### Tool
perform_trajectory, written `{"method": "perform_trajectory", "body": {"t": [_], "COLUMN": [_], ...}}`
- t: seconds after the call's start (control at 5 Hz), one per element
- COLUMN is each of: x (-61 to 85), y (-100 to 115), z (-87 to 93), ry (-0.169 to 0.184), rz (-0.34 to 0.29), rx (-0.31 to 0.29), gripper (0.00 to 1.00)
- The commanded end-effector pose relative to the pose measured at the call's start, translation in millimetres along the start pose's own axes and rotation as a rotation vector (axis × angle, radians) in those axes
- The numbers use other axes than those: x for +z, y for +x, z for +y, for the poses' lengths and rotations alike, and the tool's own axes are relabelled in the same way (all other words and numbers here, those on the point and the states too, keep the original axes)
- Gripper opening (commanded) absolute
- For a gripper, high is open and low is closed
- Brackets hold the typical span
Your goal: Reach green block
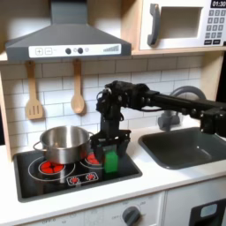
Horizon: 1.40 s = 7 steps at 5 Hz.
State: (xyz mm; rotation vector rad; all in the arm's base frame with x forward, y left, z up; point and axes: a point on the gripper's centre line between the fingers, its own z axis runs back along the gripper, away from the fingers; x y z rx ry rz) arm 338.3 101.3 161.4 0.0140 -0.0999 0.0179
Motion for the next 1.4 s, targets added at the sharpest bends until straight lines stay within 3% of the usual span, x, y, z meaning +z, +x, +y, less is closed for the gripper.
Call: {"method": "perform_trajectory", "body": {"t": [0.0,0.6,1.2], "x": [-10.5,-31.5,-26.7], "y": [0.8,3.2,4.6], "z": [-0.9,-0.4,1.2], "ry": [-0.005,-0.025,-0.017], "rz": [0.020,0.076,0.059], "rx": [-0.003,-0.013,-0.008], "gripper": [1.00,1.00,1.00]}}
